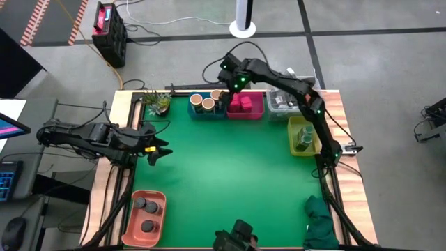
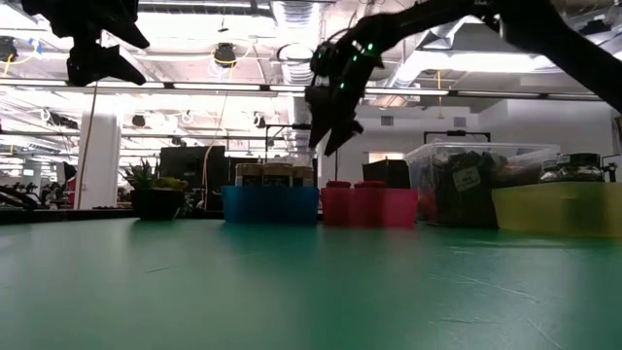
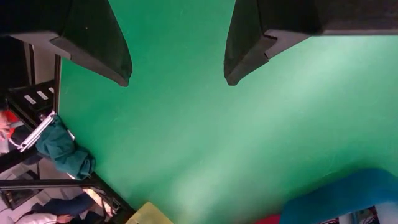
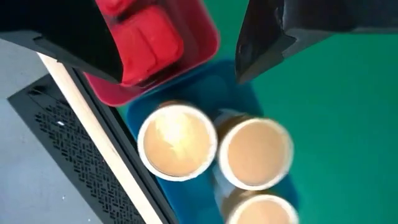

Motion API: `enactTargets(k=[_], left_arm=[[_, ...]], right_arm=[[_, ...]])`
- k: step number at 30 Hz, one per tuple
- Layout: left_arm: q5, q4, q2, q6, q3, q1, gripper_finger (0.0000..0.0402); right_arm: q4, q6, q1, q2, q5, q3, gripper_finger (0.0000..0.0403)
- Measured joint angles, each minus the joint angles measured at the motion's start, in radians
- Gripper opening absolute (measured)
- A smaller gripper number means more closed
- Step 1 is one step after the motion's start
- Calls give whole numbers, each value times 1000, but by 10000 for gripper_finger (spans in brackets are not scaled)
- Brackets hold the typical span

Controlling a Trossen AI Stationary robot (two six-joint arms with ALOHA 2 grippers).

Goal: Sort spices by type
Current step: Return to Home Position

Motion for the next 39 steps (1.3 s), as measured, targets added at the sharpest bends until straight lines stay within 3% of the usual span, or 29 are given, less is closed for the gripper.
enactTargets(k=[4, 9, 13, 19, 25, 32, 39], left_arm=[[-41, -6, 0, 5, 46, 0, 242], [-173, -18, -31, 48, 88, 0, 242], [-205, -18, -72, 77, 88, 0, 242], [-239, -17, -90, 85, 88, 0, 242], [-369, -10, -63, 75, 88, 0, 242], [-435, -4, -33, 28, 88, 0, 242], [-419, 9, -3, 219, 88, -27, 242]], right_arm=[[-31, -7, 19, -79, 0, 0, 330], [-61, -11, 31, -175, -5, -2, 329], [-35, 5, 65, -278, -5, -89, 329], [167, 132, 174, -511, 29, -447, 329], [451, 341, 315, -767, 151, -836, 329], [670, 542, 466, -987, 276, -1140, 329], [906, 691, 584, -1226, 451, -1429, 329]])
